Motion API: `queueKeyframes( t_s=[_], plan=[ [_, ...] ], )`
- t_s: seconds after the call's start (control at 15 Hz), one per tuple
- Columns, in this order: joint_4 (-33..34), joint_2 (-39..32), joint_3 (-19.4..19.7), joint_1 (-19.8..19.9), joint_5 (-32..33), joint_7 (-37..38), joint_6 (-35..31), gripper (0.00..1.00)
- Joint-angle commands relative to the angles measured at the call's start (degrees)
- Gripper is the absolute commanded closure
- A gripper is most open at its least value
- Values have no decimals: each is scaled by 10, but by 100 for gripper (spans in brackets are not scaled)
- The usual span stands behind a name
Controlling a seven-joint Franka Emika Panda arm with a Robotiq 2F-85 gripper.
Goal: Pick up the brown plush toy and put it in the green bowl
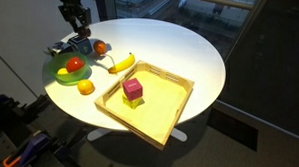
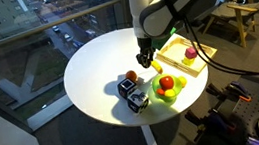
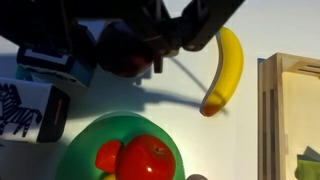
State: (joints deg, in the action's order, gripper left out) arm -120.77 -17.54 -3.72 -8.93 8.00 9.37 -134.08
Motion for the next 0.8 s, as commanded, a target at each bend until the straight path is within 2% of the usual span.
queueKeyframes(
  t_s=[0.0, 0.73],
  plan=[
    [-1, 3, 0, -1, 3, 2, 1, 66],
    [-32, 41, -18, -6, -1, -5, 2, 66]
  ],
)
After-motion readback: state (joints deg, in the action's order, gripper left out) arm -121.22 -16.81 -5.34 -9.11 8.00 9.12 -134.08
